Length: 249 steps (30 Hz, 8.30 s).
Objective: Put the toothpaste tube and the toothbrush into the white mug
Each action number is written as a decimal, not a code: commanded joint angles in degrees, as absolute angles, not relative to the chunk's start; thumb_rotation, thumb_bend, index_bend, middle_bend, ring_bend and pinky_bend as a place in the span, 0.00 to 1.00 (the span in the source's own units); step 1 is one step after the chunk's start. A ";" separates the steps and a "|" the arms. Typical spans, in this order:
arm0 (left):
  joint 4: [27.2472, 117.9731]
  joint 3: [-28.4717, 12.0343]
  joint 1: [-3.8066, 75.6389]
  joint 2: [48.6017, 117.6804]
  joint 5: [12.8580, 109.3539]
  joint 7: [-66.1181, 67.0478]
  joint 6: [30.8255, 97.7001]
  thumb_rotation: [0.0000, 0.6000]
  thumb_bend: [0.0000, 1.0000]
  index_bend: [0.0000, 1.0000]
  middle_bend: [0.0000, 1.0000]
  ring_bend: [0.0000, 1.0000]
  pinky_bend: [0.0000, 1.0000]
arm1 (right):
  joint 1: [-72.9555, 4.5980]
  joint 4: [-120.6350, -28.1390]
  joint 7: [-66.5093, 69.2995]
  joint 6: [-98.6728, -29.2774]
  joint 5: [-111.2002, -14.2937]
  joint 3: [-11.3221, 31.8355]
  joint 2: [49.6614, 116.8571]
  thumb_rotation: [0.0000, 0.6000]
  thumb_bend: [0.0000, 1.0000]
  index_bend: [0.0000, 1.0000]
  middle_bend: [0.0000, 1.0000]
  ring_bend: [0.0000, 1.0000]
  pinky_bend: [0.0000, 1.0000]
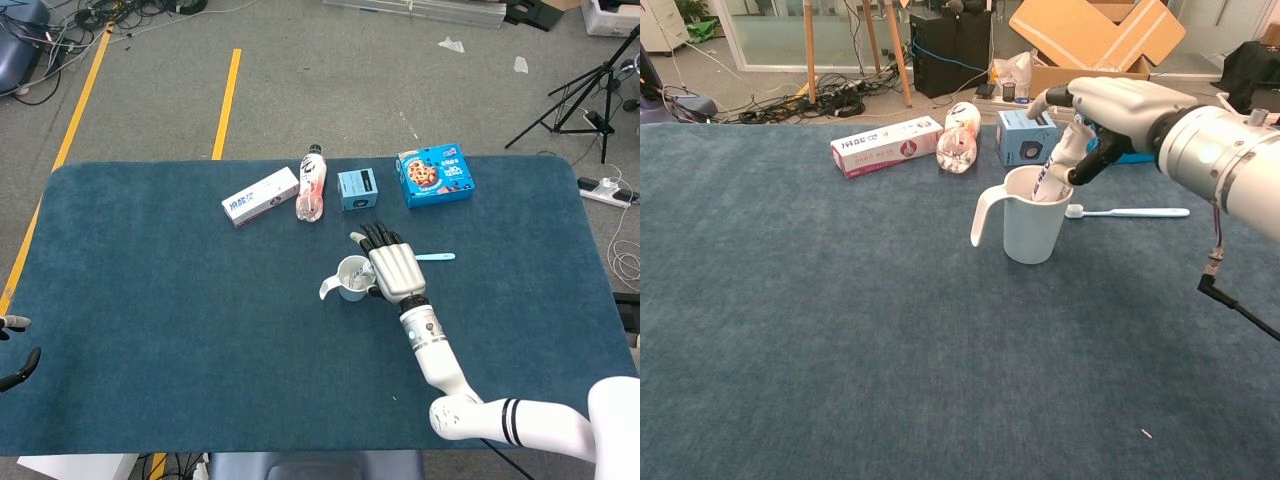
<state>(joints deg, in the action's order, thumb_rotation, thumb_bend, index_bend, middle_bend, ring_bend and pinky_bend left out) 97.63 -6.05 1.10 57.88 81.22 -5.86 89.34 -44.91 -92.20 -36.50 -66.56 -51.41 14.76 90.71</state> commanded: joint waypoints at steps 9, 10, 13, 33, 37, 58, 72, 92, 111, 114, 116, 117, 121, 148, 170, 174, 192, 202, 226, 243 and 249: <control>97.66 -6.04 1.15 57.92 81.08 -5.57 89.18 1.00 0.29 0.39 0.44 0.45 0.45 | -43.15 -99.56 -37.50 -70.83 -54.54 15.50 84.55 1.00 0.28 0.19 0.13 0.00 0.21; 97.65 -6.03 1.15 57.93 81.09 -5.53 89.17 1.00 0.29 0.39 0.44 0.45 0.45 | -42.88 -100.44 -37.77 -71.45 -54.67 15.76 83.54 1.00 0.28 0.19 0.13 0.00 0.21; 97.69 -6.02 1.16 57.96 81.15 -5.38 89.21 1.00 0.29 0.39 0.44 0.45 0.45 | -42.23 -102.13 -38.38 -72.67 -54.22 16.57 81.01 1.00 0.28 0.19 0.13 0.00 0.21; 97.80 -6.10 1.20 58.02 80.99 -5.26 89.17 1.00 0.29 0.39 0.44 0.45 0.45 | -42.77 -89.97 -38.87 -66.34 -42.16 16.67 79.22 1.00 0.28 0.36 0.12 0.00 0.21; 97.88 -6.10 1.07 57.85 81.08 -5.76 89.35 1.00 0.29 0.39 0.44 0.45 0.45 | -43.94 -84.31 -39.20 -63.41 -40.13 15.54 82.50 1.00 0.28 0.37 0.11 0.00 0.21; 97.70 -6.23 0.91 57.19 80.91 -7.82 89.23 1.00 0.29 0.39 0.44 0.45 0.45 | -49.38 -63.81 -40.15 -53.42 -35.84 14.38 95.36 1.00 0.28 0.43 0.09 0.00 0.21; 97.70 -6.22 0.88 57.07 80.88 -8.12 89.14 1.00 0.29 0.39 0.44 0.45 0.45 | -49.92 -55.88 -38.70 -49.25 -35.76 14.25 99.48 1.00 0.28 0.46 0.09 0.00 0.21; 97.77 -6.27 0.85 56.88 80.64 -8.47 88.98 1.00 0.29 0.39 0.44 0.45 0.45 | -50.22 -50.08 -37.35 -45.76 -36.37 14.99 102.61 1.00 0.28 0.47 0.09 0.00 0.21; 97.61 -6.48 0.57 56.38 80.29 -9.86 89.13 1.00 0.29 0.39 0.44 0.45 0.45 | -51.23 -43.90 -36.07 -42.58 -37.65 15.96 106.16 1.00 0.28 0.49 0.09 0.00 0.21; 97.63 -6.48 0.50 56.31 80.27 -10.00 89.19 1.00 0.29 0.39 0.44 0.45 0.45 | -51.30 -43.29 -35.98 -42.38 -37.89 16.13 106.52 1.00 0.28 0.51 0.09 0.00 0.21; 97.64 -6.50 0.46 56.26 80.25 -10.10 89.24 1.00 0.29 0.39 0.44 0.45 0.45 | -51.37 -42.92 -35.98 -42.25 -38.00 16.27 106.74 1.00 0.28 0.52 0.09 0.00 0.21; 97.66 -6.52 0.45 56.24 80.24 -10.14 89.24 1.00 0.29 0.39 0.44 0.45 0.45 | -51.39 -42.77 -35.97 -42.21 -38.04 16.34 106.83 1.00 0.28 0.53 0.09 0.00 0.21; 97.66 -6.52 0.43 56.17 80.20 -10.29 89.20 1.00 0.29 0.39 0.44 0.45 0.45 | -51.42 -42.15 -36.06 -42.05 -38.17 16.58 107.20 1.00 0.28 0.55 0.09 0.00 0.21; 97.33 -6.61 0.52 56.23 79.72 -10.25 88.67 1.00 0.29 0.39 0.44 0.45 0.45 | -48.56 -55.94 -37.16 -49.13 -39.14 18.29 99.29 1.00 0.28 0.60 0.09 0.00 0.21; 97.49 -6.47 0.72 56.19 79.61 -9.98 88.06 1.00 0.29 0.39 0.44 0.45 0.45 | -46.70 -72.43 -37.79 -57.79 -38.81 19.64 89.68 1.00 0.28 0.60 0.09 0.00 0.21; 97.43 -6.51 0.76 56.18 79.45 -10.07 87.93 1.00 0.29 0.39 0.44 0.45 0.45 | -46.66 -76.59 -37.45 -59.78 -39.47 20.56 87.57 1.00 0.28 0.60 0.09 0.00 0.21; 97.51 -6.43 0.80 56.30 79.28 -9.56 87.74 1.00 0.29 0.39 0.44 0.45 0.45 | -46.22 -94.89 -29.44 -65.27 -44.14 25.14 80.09 1.00 0.28 0.60 0.10 0.00 0.21; 97.48 -6.45 0.76 56.28 79.36 -9.77 87.84 1.00 0.29 0.39 0.44 0.45 0.45 | -45.90 -96.06 -20.00 -64.40 -49.21 24.84 81.80 1.00 0.28 0.60 0.11 0.00 0.21; 97.68 -6.37 0.55 56.15 79.76 -9.88 88.34 1.00 0.29 0.39 0.44 0.45 0.45 | -46.82 -92.64 -4.75 -59.32 -54.83 23.27 87.38 1.00 0.28 0.60 0.11 0.00 0.21; 97.69 -6.41 0.53 56.24 79.79 -9.68 88.47 1.00 0.29 0.39 0.44 0.45 0.45 | -46.22 -92.86 -0.69 -55.13 -53.87 21.39 87.06 1.00 0.28 0.60 0.11 0.00 0.21; 97.74 -6.42 0.47 56.18 79.87 -9.83 88.62 1.00 0.29 0.39 0.44 0.45 0.45 | -46.22 -92.18 -0.56 -54.47 -53.77 20.51 87.56 1.00 0.28 0.60 0.11 0.00 0.21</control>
